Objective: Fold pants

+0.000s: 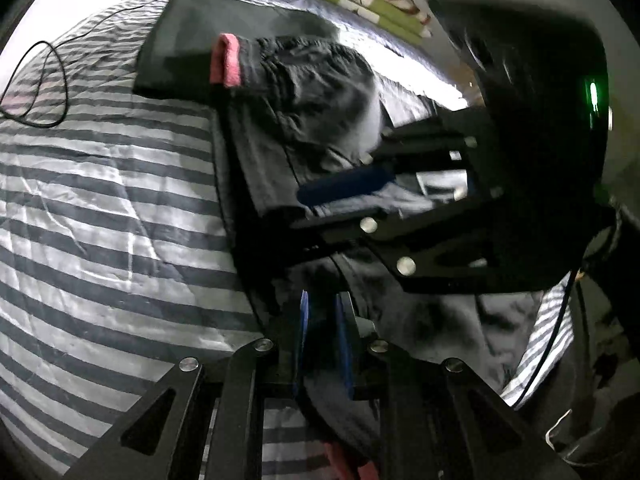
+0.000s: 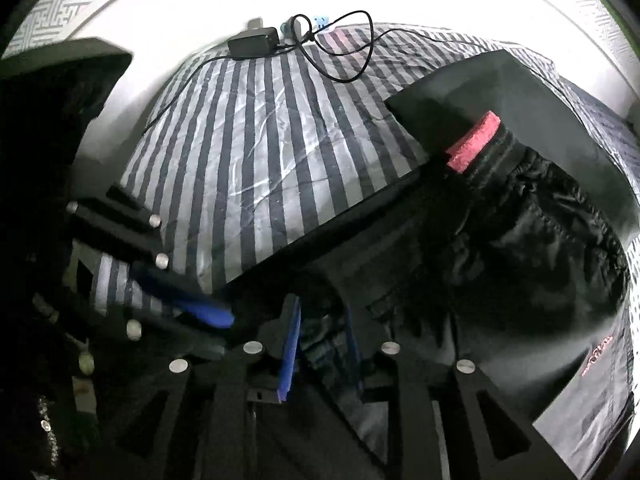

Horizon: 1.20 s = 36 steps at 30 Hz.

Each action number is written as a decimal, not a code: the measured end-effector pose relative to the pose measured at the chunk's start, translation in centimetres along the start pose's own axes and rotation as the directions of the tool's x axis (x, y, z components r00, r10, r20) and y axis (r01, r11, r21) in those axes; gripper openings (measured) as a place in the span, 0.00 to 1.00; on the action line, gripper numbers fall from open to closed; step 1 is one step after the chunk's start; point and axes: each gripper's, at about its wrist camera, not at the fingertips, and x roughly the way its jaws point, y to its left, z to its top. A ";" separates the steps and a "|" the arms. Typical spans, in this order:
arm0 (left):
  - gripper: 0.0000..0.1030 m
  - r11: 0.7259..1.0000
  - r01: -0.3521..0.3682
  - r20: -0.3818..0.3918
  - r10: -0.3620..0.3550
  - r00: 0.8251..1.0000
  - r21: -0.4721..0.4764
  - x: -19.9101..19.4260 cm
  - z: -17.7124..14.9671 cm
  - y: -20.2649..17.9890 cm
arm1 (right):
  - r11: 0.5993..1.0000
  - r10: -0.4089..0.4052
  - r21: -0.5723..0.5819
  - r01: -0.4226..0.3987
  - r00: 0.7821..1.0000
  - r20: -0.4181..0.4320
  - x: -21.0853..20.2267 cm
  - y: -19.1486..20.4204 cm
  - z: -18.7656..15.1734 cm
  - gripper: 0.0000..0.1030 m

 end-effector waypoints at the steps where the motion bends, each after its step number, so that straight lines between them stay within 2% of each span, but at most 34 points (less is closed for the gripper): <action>1: 0.14 1.000 -0.007 -0.010 0.007 1.000 0.005 0.2 -0.2 -0.1 | 1.000 0.009 0.008 -0.009 1.000 -0.004 0.1 -0.1 0.1 0.20; 8: 0.14 1.000 -0.011 -0.020 0.011 1.000 -0.009 0.4 -0.6 0.3 | 1.000 0.008 -0.004 -0.008 1.000 -0.019 1.0 0.4 0.1 0.20; 13: 0.14 1.000 -0.013 -0.025 0.013 1.000 -0.009 0.4 -0.6 0.4 | 1.000 0.012 0.003 -0.012 1.000 -0.011 0.8 0.2 0.0 0.15; 16: 0.14 1.000 -0.002 -0.027 0.002 1.000 -0.023 0.3 -0.6 0.8 | 0.998 0.057 0.025 -0.057 0.998 -0.006 0.0 -0.4 0.1 0.15; 20: 0.14 0.999 0.002 -0.027 -0.003 1.000 -0.035 0.2 -0.6 0.9 | 0.984 0.161 0.079 -0.160 0.987 0.003 -0.9 -1.9 0.2 0.15; 24: 0.14 0.999 -0.003 -0.029 0.002 1.000 -0.037 0.9 0.0 0.9 | 0.982 0.182 0.060 -0.180 0.983 -0.028 -0.4 -1.4 0.1 0.15; 29: 0.14 0.999 -0.004 -0.030 0.003 1.000 -0.036 0.8 0.1 0.9 | 0.988 0.153 0.020 -0.152 0.985 -0.074 0.8 -0.4 -0.1 0.15; 32: 0.14 0.999 -0.004 -0.031 0.003 1.000 -0.036 0.7 0.3 1.0 | 0.995 0.086 -0.035 -0.089 0.993 -0.083 1.0 0.6 -0.1 0.15; 34: 0.14 0.999 -0.006 -0.031 0.005 1.000 -0.037 0.8 0.3 1.1 | 0.999 0.048 -0.013 -0.049 0.997 -0.066 1.3 0.2 0.2 0.15; 36: 0.14 0.999 -0.009 -0.030 0.008 1.000 -0.033 0.8 0.3 0.9 | 0.999 0.053 0.012 -0.052 0.998 -0.046 1.5 0.0 0.3 0.15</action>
